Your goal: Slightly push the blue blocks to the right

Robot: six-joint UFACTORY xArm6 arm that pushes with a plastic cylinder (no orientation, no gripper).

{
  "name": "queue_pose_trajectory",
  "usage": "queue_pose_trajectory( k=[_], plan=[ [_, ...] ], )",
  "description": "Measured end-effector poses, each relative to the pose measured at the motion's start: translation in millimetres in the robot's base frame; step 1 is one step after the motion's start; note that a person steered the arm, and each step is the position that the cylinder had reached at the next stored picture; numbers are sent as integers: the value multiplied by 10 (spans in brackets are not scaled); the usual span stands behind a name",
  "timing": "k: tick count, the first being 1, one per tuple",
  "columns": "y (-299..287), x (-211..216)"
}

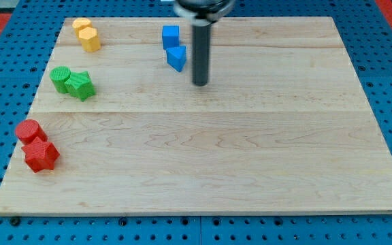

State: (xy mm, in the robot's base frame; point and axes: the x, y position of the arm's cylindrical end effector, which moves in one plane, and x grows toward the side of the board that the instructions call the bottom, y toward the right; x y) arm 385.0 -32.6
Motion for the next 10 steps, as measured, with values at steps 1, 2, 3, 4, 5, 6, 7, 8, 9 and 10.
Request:
queue_pose_trajectory(
  k=[1, 2, 3, 4, 5, 6, 7, 8, 9, 10],
  plan=[
    [-783, -19],
    [-1003, -407],
    [-971, -776],
    [-970, -1101],
    [-797, -1285],
    [-500, -1371],
    [-429, -1371],
    [-227, -1371],
    [-240, -1343],
    [-329, -997]
  ],
)
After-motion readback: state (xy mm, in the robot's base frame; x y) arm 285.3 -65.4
